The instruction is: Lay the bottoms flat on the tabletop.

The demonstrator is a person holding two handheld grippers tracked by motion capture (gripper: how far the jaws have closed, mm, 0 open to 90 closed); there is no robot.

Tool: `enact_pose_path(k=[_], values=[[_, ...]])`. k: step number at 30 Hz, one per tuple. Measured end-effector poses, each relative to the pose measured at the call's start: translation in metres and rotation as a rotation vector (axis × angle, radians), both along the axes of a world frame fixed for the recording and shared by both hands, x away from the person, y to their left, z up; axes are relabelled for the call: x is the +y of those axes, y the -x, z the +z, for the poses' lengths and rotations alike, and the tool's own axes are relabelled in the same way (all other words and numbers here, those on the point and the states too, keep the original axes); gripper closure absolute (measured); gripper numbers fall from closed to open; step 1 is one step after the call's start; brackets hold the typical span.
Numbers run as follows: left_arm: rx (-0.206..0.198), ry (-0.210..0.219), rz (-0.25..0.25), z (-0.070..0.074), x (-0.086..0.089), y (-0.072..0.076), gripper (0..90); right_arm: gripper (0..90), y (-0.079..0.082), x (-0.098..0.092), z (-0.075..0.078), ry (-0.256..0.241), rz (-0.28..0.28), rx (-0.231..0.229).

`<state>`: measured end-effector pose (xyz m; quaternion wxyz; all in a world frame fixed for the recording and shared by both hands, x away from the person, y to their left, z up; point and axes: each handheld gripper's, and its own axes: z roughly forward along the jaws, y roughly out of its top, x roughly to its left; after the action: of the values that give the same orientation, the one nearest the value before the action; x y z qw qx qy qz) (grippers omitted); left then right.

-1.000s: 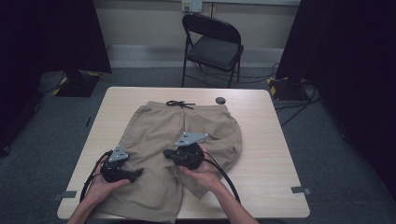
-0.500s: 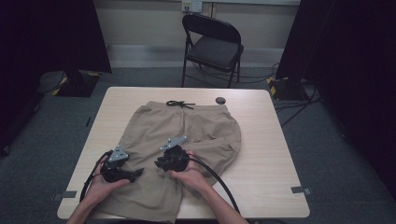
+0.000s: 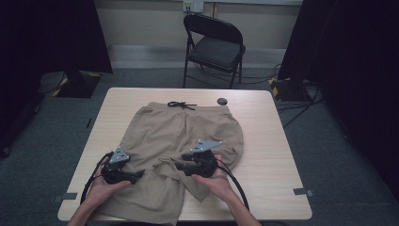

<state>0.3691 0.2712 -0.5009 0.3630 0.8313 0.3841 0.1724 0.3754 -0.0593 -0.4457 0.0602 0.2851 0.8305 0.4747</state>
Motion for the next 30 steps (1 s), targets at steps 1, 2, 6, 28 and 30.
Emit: enact_pose_path(k=[1, 2, 6, 28, 30], values=[[0.001, 0.003, 0.003, 0.0, 0.0, 0.0, 14.6, 56.0, 0.004, -0.006, -0.002, 0.009, -0.002, 0.008], [0.001, 0.003, 0.003, 0.0, 0.0, 0.0, 14.8, 56.0, 0.004, -0.006, -0.002, 0.009, -0.002, 0.008], [0.005, 0.004, 0.023, 0.001, 0.0, 0.001, 17.9, 60.3, 0.021, -0.035, -0.015, 0.052, -0.018, 0.045], [0.027, 0.249, -0.016, 0.044, -0.026, -0.009, 39.7, 48.0, 0.059, -0.048, -0.049, 0.148, 0.041, 0.035], [0.035, 0.275, -0.028, 0.047, -0.034, -0.012, 37.3, 48.6, 0.06, -0.048, -0.049, 0.151, 0.044, 0.019]])
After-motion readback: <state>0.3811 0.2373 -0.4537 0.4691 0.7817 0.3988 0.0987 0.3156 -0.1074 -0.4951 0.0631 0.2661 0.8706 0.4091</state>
